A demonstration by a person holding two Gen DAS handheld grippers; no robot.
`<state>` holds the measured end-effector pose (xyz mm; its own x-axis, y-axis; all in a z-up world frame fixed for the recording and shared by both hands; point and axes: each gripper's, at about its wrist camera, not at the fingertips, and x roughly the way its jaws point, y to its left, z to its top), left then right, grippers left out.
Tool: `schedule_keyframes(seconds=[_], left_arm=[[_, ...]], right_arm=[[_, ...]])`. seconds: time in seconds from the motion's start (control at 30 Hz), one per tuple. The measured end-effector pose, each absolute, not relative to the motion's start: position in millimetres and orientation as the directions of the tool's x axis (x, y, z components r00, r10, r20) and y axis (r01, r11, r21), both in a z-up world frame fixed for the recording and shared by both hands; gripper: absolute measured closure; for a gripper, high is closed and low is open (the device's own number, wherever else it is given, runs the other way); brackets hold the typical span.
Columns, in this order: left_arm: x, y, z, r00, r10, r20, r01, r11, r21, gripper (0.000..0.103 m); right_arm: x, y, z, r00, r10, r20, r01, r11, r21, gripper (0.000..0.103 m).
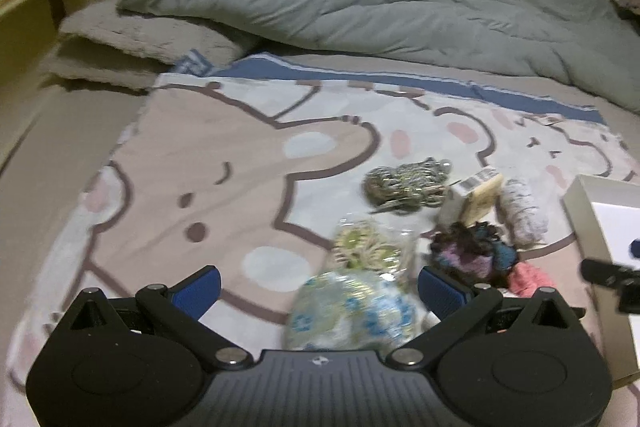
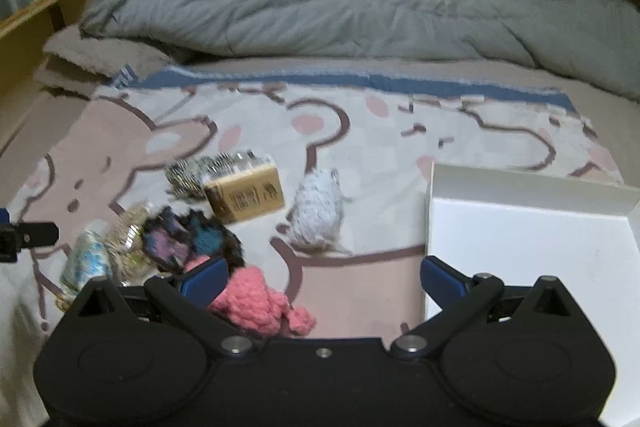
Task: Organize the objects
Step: 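Lower the left tool onto the blue floral pouch while the right tool approaches the brown claw clip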
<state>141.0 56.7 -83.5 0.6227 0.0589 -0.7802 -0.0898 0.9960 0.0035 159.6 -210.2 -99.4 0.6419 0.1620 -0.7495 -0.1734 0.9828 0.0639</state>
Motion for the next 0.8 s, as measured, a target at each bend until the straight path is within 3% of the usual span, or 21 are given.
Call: schedule_keyframes(seconds=[0.33,0.6,0.8], left_arm=[[151.3,55.9,-111.4,0.6,-0.03,-0.799,0.018,1.0,-0.024,0.0],[143.4,45.3,-125.7,0.583,-0.075,-0.809,0.202,0.978,0.055,0.0],[141.2,39.0,-130.2,0.567,-0.074,-0.821,0.238,0.968,0.077,0.001]], right_arm=[[162.9,-202.6,-131.2,0.551,0.131,-0.824,-0.216,0.976,0.011,0.0],[136.8,-199.1,-111.4,0.514,0.229,-0.826,-0.365,0.931,0.031,0.0],[115.3,-185.4,-109.7,0.487,0.274,-0.829,-0.458,0.888,0.024,0.0]])
